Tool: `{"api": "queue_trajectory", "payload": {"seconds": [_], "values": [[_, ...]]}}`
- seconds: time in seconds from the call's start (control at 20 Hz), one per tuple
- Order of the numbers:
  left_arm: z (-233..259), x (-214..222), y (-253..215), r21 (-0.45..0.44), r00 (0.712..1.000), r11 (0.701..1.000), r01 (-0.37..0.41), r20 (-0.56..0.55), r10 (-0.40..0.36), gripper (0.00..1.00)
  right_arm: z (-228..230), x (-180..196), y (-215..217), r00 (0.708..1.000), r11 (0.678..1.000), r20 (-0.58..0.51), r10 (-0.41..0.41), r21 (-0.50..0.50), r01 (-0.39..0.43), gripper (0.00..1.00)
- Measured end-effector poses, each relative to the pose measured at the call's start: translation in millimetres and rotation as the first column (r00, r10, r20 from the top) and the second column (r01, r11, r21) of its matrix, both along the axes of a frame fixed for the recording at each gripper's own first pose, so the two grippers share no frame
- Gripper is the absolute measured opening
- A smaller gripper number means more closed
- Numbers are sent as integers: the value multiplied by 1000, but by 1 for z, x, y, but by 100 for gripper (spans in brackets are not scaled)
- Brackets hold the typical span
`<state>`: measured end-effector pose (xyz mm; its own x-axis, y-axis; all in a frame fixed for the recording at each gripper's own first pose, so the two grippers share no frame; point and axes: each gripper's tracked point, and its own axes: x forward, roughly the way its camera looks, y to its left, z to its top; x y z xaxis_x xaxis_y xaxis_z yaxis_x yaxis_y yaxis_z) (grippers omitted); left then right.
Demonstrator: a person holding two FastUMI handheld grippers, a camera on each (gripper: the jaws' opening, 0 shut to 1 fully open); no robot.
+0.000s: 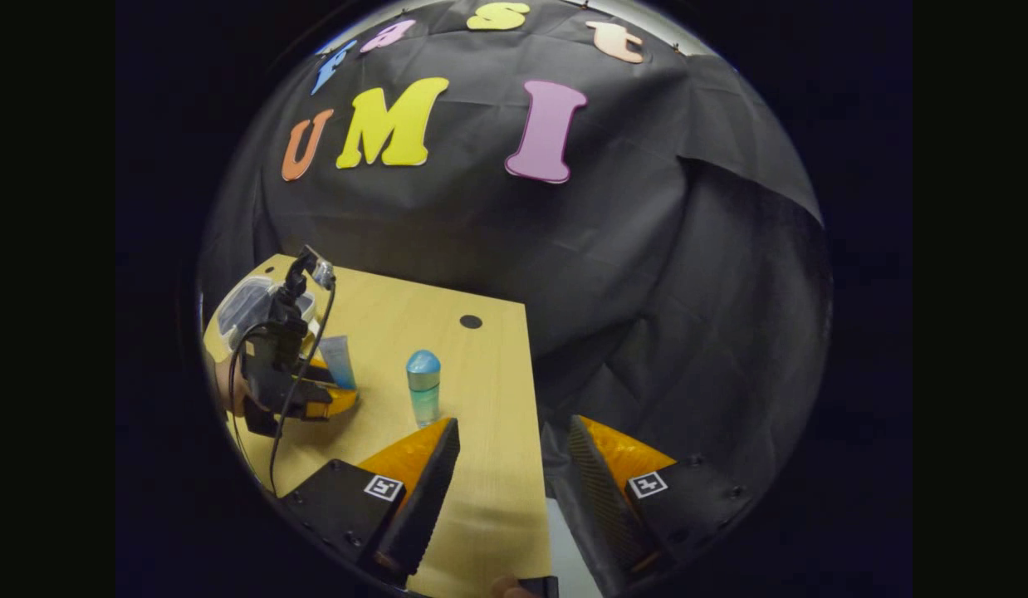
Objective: First open the suitcase, pack the skin care products into it, and then close the suitcase.
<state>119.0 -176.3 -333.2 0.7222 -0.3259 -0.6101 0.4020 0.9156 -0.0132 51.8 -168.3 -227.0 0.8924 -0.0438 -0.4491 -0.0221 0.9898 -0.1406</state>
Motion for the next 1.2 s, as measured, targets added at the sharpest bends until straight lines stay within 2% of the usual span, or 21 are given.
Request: {"api": "queue_trajectory", "payload": {"seconds": [0.05, 0.1, 0.15, 0.35, 0.6, 0.65, 0.7, 0.75, 0.8, 0.85, 1.05, 1.2], "values": [[-2, 1, -5, -8, 1000, 1000, 0, 1, 0, 66, -5, 5, 3, 1000, 1000, -11, 17, 5, -17, 79], [0, 4, -2, 3, 999, 1000, -24, 21, 24, 59, -11, 11, 8, 999, 999, -23, 38, 15, -38, 80], [1, 7, 0, 11, 999, 999, -39, 26, 38, 44, -16, 18, 15, 998, 998, -33, 57, 26, -57, 80], [3, 0, -5, -8, 999, 999, -35, 12, 35, 42, -29, 44, 46, 991, 991, -51, 121, 72, -117, 79], [35, -24, 4, -4, 998, 999, -50, 44, 50, 42, -50, 84, 88, 985, 981, -61, 164, 110, -157, 80], [39, -31, 7, -7, 997, 998, -58, 40, 59, 47, -58, 92, 94, 984, 982, -69, 165, 106, -157, 80], [42, -38, 12, -9, 997, 998, -68, 29, 69, 42, -67, 98, 100, 983, 982, -81, 163, 105, -154, 80], [46, -44, 16, -15, 997, 997, -78, 24, 79, 42, -74, 105, 102, 984, 985, -93, 151, 100, -142, 80], [50, -50, 22, -15, 996, 996, -88, 23, 89, 47, -83, 112, 102, 985, 989, -110, 132, 81, -124, 80], [55, -56, 30, -13, 995, 995, -99, 24, 99, 42, -89, 116, 104, 984, 990, -124, 126, 77, -117, 79], [70, -79, 57, -17, 989, 989, -149, 11, 150, 42, -96, 132, 110, 987, 990, -122, 109, 103, -96, 65], [84, -91, 80, -1, 986, 986, -166, 28, 166, 42, -98, 137, 107, 989, 992, -123, 88, 105, -75, 45]]}}
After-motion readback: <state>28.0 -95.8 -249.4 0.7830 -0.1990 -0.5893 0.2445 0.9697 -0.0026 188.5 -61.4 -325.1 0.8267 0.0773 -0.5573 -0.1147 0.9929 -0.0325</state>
